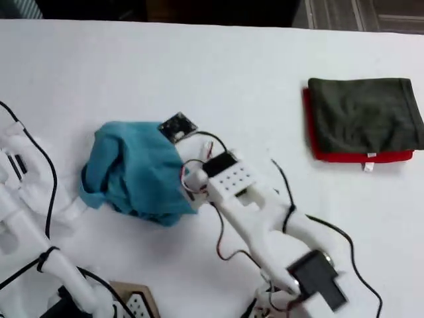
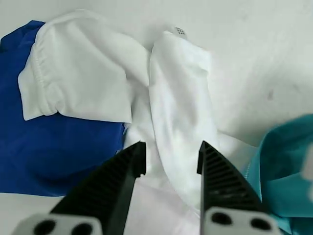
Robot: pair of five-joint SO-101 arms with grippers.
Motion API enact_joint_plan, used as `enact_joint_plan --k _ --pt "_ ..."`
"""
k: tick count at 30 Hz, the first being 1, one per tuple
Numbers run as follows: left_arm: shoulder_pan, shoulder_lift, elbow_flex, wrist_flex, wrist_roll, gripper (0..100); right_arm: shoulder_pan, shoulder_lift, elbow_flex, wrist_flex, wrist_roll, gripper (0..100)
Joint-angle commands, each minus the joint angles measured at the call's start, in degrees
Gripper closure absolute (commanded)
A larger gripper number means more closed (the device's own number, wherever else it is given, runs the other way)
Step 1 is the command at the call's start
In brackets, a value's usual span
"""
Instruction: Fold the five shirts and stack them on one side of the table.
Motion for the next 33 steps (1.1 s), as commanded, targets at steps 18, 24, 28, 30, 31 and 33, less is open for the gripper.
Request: enact_joint_plan --k 18,24,28,30,31,33 --pt "-0.5 -1.1 -1.9 -1.1 0.2 81 -6.5 21.0 -28.5 23.2 -2.5 88.5" --pt "-0.5 -1.1 -1.9 -1.1 0.2 81 -9.3 22.1 -29.4 23.3 -2.7 88.5" --pt "-0.6 -1.1 -1.9 -1.1 0.2 81 -6.5 24.3 -29.4 23.3 -5.5 88.5" --pt "-0.6 -1.1 -1.9 -1.1 0.2 81 -5.0 26.1 -29.4 23.3 -5.5 88.5" --pt "-0.6 -1.1 -1.9 -1.1 0.2 81 -4.4 27.2 -29.4 23.3 -5.4 88.0" --pt "-0.6 -1.1 -1.9 -1.1 0.2 81 -3.9 29.5 -29.5 23.6 -5.4 83.4"
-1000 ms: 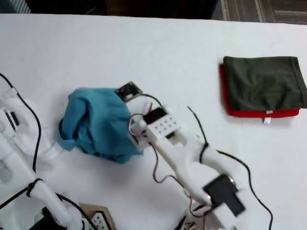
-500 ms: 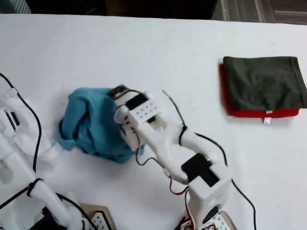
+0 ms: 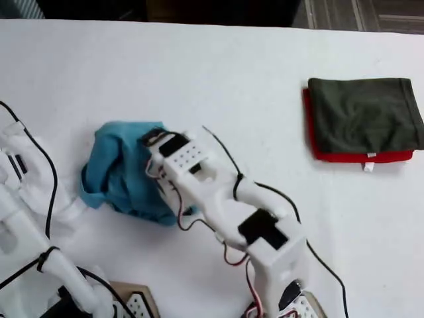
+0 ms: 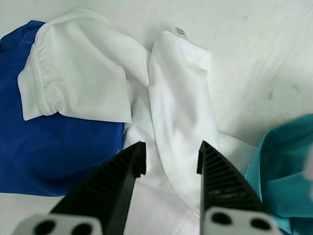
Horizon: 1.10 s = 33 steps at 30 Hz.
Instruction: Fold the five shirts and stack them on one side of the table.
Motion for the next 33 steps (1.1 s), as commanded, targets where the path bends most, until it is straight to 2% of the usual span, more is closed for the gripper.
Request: enact_joint_plan --k 1,4,7,9,23,27,33 --pt "-0.6 -1.1 -1.9 -1.1 0.2 81 1.3 2.2 -2.2 0.7 -0.4 80.0" --pt "-0.6 -1.1 -1.9 -1.2 0.2 81 1.2 3.2 -2.6 0.6 0.4 72.6" --pt "-0.6 -1.1 -1.9 -1.2 0.2 81 1.1 3.4 -4.8 0.7 4.4 72.4" --pt "-0.6 -1.1 -1.9 -1.2 0.2 81 1.2 3.1 -6.4 0.8 4.5 72.6" --pt "-0.6 -1.1 -1.9 -1.2 0.2 81 0.5 3.1 -11.6 3.2 4.5 98.3" --pt "-0.6 -1.1 -1.9 -1.2 0.2 81 3.5 0.7 -11.5 3.4 4.5 98.0" --pt "-0.4 -1.1 -1.9 -1.1 0.2 81 14.0 -8.1 -11.6 4.6 5.5 97.8"
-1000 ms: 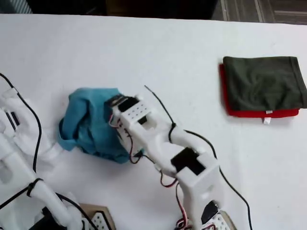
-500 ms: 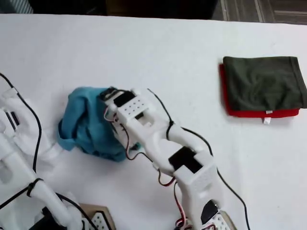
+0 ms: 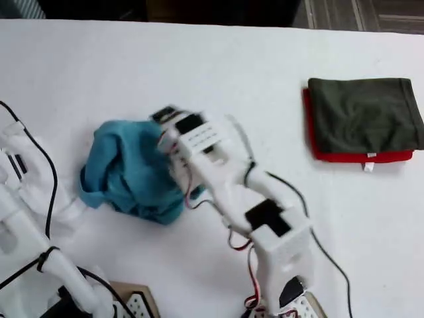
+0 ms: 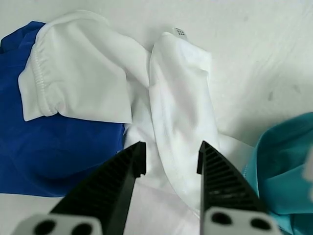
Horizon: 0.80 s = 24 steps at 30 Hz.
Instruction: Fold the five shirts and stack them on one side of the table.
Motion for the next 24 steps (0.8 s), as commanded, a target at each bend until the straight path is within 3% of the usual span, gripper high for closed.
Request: enact_joint_plan --k 1,6,11,15,18,24 --pt "-0.3 -1.1 -1.9 -1.0 0.2 81 7.5 -9.7 -2.3 2.5 2.1 97.8" --pt "1.6 -1.0 -1.9 -0.6 0.2 81 18.9 -18.2 -2.2 5.7 12.7 97.8" --pt "8.2 -1.1 2.6 -0.6 0.2 81 31.6 -20.0 -1.9 3.6 20.8 97.8" --pt "15.2 -1.1 8.1 -1.0 0.2 81 42.8 -20.0 -1.8 -2.9 20.7 97.8" --pt "20.7 -1.1 10.9 -1.0 0.2 81 49.0 -20.0 -0.2 -8.6 16.2 97.8" --pt "34.0 -1.4 12.1 -0.6 0.3 81 49.7 -20.0 9.9 -21.8 10.0 97.8"
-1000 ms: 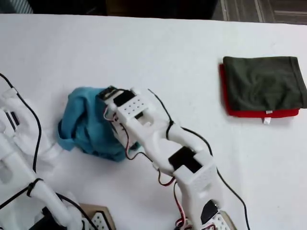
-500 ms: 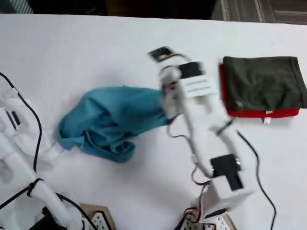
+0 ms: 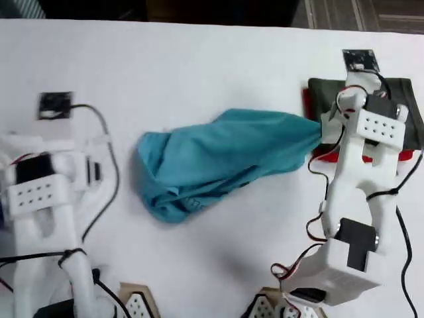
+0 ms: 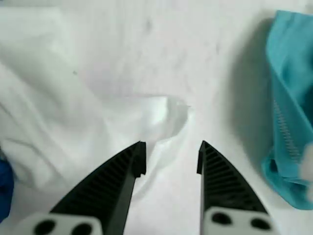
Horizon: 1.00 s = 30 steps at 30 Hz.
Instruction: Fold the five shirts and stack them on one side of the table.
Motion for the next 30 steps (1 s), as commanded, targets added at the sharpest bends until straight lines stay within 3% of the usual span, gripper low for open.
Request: enact_joint_plan --k 1,7,12,19,23,27,30 --pt "9.2 -1.4 -0.6 -1.0 0.3 81 -0.7 -3.6 6.2 -8.7 -3.6 97.8" --pt "19.3 -1.0 -0.3 -2.5 0.9 80 -1.6 -4.3 21.0 -24.1 -5.2 97.8" --pt "20.1 -0.9 2.6 -4.6 6.1 80 -1.9 -5.7 21.6 -24.8 -5.2 97.8" --pt "20.1 -0.9 13.3 -16.2 6.7 80 -1.6 -6.4 21.7 -24.7 -5.2 97.8" --pt "20.2 -1.0 13.0 -17.6 14.7 79 -2.0 -6.5 22.7 -25.0 -5.2 97.8" --pt "20.1 -1.0 12.2 -15.4 25.8 71 -2.1 -6.5 23.1 -25.2 -5.2 97.8" --pt "20.3 -1.0 12.4 -14.8 26.7 69 -2.1 -6.5 23.1 -25.2 -5.2 97.8"
